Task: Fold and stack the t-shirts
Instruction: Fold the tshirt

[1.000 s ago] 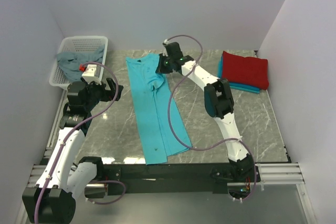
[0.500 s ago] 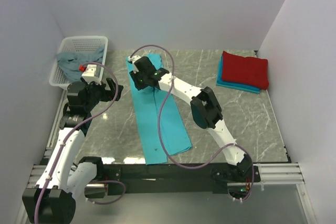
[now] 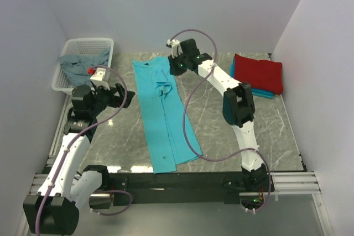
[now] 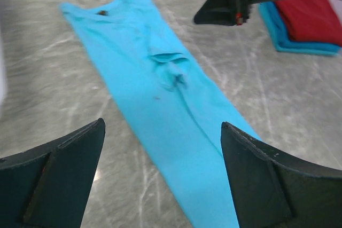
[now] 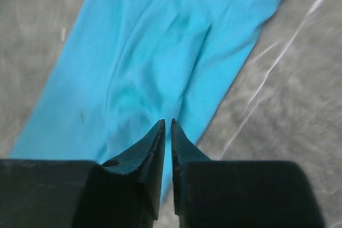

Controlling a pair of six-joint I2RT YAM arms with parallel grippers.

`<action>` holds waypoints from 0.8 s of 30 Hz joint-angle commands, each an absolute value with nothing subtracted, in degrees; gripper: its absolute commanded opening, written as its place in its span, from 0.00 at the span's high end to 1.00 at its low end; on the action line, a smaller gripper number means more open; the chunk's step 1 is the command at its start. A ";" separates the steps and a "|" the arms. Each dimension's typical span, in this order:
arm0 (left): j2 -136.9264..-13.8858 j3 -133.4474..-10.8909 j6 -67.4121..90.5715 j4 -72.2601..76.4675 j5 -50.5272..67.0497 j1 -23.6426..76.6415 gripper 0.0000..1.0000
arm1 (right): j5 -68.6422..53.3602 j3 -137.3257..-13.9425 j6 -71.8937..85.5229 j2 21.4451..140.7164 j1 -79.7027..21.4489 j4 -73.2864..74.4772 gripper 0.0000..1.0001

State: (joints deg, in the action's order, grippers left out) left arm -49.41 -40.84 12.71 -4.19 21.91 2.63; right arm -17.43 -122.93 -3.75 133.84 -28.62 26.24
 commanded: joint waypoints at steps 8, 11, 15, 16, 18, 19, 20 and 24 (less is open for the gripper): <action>-50.20 -40.08 2.47 -2.20 32.25 23.52 0.14 | -55.35 -78.18 -62.31 90.48 -25.06 43.35 0.59; -44.49 -38.15 -2.00 -3.42 31.64 31.60 0.15 | -57.14 -59.72 -82.32 75.62 -24.87 45.53 0.38; -36.93 -34.81 -6.06 -5.18 31.65 44.09 0.14 | -53.53 -47.65 -86.57 66.72 -24.09 49.91 0.34; -35.70 -34.89 -6.93 -6.93 28.16 46.99 0.16 | -53.79 -46.77 -88.40 64.71 -23.39 51.23 0.34; -35.68 -35.59 -9.04 -12.11 23.23 55.52 0.16 | -55.10 -43.96 -89.12 61.80 -21.46 52.65 0.34; -36.64 -35.68 -9.75 -13.52 20.33 58.42 0.16 | -55.28 -43.25 -88.60 58.92 -21.10 52.39 0.34; -37.52 -35.86 -11.32 -16.32 14.21 64.71 0.16 | -55.28 -42.46 -88.42 57.76 -20.57 51.95 0.34; -45.68 -37.26 -13.71 -21.26 -2.52 81.97 0.18 | -55.54 -42.01 -86.05 56.25 -18.99 50.19 0.35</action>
State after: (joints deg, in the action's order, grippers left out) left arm -40.49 -35.48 -9.50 -14.17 13.52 72.25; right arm -53.30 -41.36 -84.23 58.50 -19.86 51.07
